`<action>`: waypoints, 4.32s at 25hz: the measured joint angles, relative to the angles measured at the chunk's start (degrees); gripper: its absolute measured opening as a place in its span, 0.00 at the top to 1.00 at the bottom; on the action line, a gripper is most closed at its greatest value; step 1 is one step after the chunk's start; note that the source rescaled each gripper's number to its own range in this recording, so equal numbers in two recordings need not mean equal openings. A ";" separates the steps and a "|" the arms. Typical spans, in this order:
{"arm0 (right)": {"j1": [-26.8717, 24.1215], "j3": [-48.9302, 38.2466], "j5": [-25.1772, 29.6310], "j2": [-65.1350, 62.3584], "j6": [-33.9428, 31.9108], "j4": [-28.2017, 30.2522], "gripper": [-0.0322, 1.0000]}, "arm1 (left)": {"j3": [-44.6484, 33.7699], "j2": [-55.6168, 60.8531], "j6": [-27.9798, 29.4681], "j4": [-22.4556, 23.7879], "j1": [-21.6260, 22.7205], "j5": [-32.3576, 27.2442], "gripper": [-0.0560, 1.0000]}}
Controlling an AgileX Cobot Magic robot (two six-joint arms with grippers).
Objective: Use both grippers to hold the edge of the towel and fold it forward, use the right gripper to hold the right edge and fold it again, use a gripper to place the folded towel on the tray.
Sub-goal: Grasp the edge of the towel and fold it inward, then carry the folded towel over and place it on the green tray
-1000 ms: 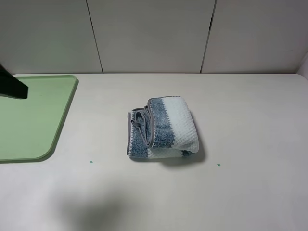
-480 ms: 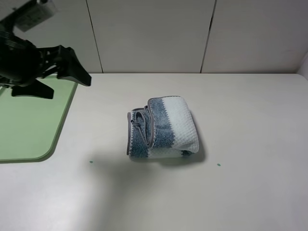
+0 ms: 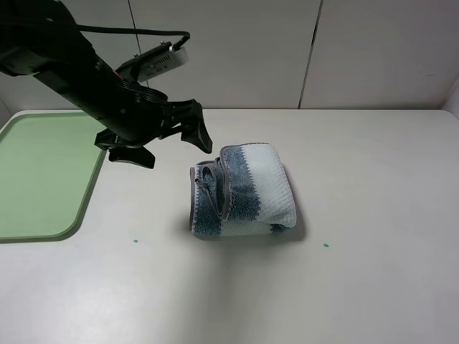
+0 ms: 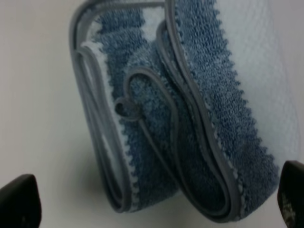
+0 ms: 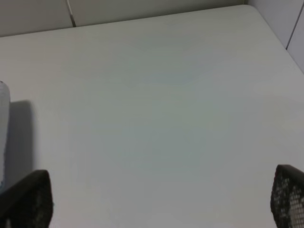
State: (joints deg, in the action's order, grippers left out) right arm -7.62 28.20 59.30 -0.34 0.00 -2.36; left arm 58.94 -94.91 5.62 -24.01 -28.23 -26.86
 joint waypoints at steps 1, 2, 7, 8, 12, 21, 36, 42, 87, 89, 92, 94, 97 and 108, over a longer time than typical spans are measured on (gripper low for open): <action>0.00 0.00 0.00 0.00 0.00 0.00 0.00 | 0.56 -0.96 1.23 0.72 -0.87 0.05 0.00; 0.00 0.00 0.00 0.00 0.00 0.00 0.00 | 1.12 -2.02 2.20 1.25 -1.67 0.05 0.00; 0.00 0.00 0.00 0.00 0.00 0.00 0.00 | 3.00 -6.41 5.70 2.02 -4.70 0.64 0.00; 0.00 0.00 0.00 0.00 0.00 0.00 0.00 | 3.39 -7.23 6.10 2.07 -5.25 0.92 0.00; 0.00 0.00 0.00 0.00 0.00 0.00 0.00 | 4.94 -11.10 7.07 2.08 -6.82 1.39 0.00; 0.00 0.00 0.00 0.00 0.00 0.00 0.00 | 5.34 -13.38 13.28 8.54 -7.07 0.44 0.00; 0.00 0.00 0.00 0.00 0.00 0.00 0.00 | 5.34 -13.46 20.95 13.70 -8.07 7.49 0.00; 0.00 0.00 0.00 0.00 0.00 0.05 0.00 | 5.34 -16.77 21.86 13.52 -8.28 7.80 0.00; 0.00 0.00 0.00 0.00 0.00 0.12 0.00 | 6.61 -24.63 22.44 12.12 -10.50 14.87 0.77; 0.00 0.00 0.00 0.00 0.00 0.12 0.00 | 6.61 -24.48 22.44 12.12 -10.50 14.58 0.77; 0.00 0.00 0.00 0.00 0.00 0.12 0.00 | 6.61 -23.72 22.38 12.45 -10.31 12.45 0.77; 0.00 0.00 0.00 0.00 0.00 0.12 0.00 | 6.61 -23.27 22.38 13.37 -10.12 10.70 0.77; 0.00 0.00 0.00 0.00 0.00 0.12 0.00 | 6.61 -22.39 22.33 15.18 -9.83 8.22 0.77; 0.00 0.00 0.00 0.00 0.00 0.12 0.00 | 6.61 -17.74 22.14 24.01 -6.16 -0.95 0.78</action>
State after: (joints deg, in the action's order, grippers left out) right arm -7.62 28.20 59.30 -0.34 0.00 -2.24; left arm 65.55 -112.64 27.75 0.00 -34.39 -27.81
